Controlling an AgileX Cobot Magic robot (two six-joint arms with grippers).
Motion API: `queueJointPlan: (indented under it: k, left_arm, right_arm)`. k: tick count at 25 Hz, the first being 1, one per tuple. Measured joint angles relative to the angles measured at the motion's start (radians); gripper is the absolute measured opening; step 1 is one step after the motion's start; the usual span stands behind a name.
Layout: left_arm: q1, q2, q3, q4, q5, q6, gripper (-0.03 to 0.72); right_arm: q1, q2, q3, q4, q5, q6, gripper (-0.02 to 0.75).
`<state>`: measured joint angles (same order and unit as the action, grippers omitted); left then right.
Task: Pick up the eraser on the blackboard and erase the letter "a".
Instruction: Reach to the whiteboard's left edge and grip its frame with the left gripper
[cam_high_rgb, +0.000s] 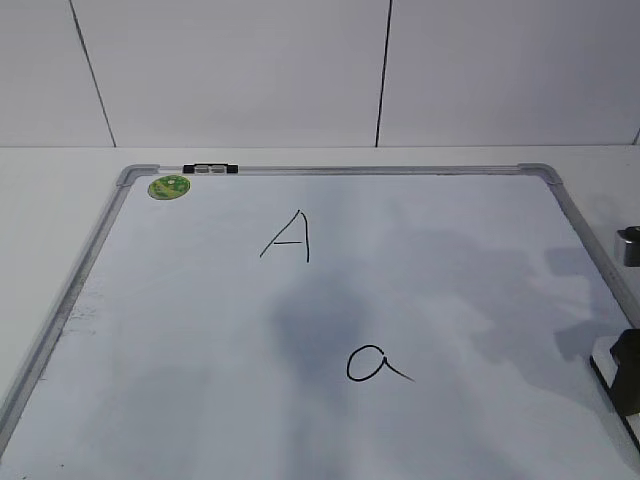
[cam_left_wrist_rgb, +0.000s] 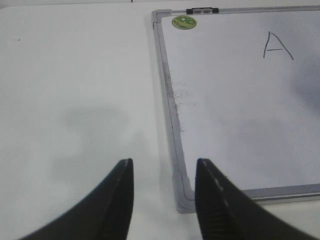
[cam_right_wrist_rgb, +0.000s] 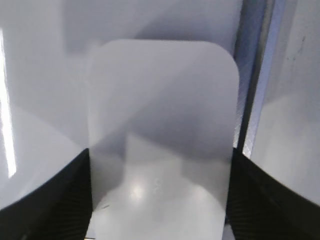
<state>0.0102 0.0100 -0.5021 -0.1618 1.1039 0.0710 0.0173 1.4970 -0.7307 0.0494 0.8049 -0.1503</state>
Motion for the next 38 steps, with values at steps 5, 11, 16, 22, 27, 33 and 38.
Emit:
queueJointPlan:
  k: [5, 11, 16, 22, 27, 33, 38]
  left_arm:
    - [0.000, 0.000, 0.000, 0.000, 0.000, 0.000, 0.307]
    - [0.000, 0.000, 0.000, 0.000, 0.000, 0.000, 0.307]
    - [0.000, 0.000, 0.000, 0.000, 0.000, 0.000, 0.307]
    - [0.000, 0.000, 0.000, 0.000, 0.000, 0.000, 0.307]
    - [0.000, 0.000, 0.000, 0.000, 0.000, 0.000, 0.307]
    - [0.000, 0.000, 0.000, 0.000, 0.000, 0.000, 0.307]
    - [0.000, 0.000, 0.000, 0.000, 0.000, 0.000, 0.307]
  right_arm:
    - [0.000, 0.000, 0.000, 0.005, 0.000, 0.000, 0.575]
    - [0.000, 0.000, 0.000, 0.007, 0.000, 0.000, 0.574]
    - [0.000, 0.000, 0.000, 0.007, 0.000, 0.000, 0.574]
    - [0.000, 0.000, 0.000, 0.009, -0.003, 0.000, 0.573]
    - [0.000, 0.000, 0.000, 0.011, -0.015, 0.000, 0.573]
    - [0.000, -0.030, 0.000, 0.026, -0.028, -0.001, 0.573]
    - [0.000, -0.091, 0.000, 0.029, -0.008, -0.001, 0.573]
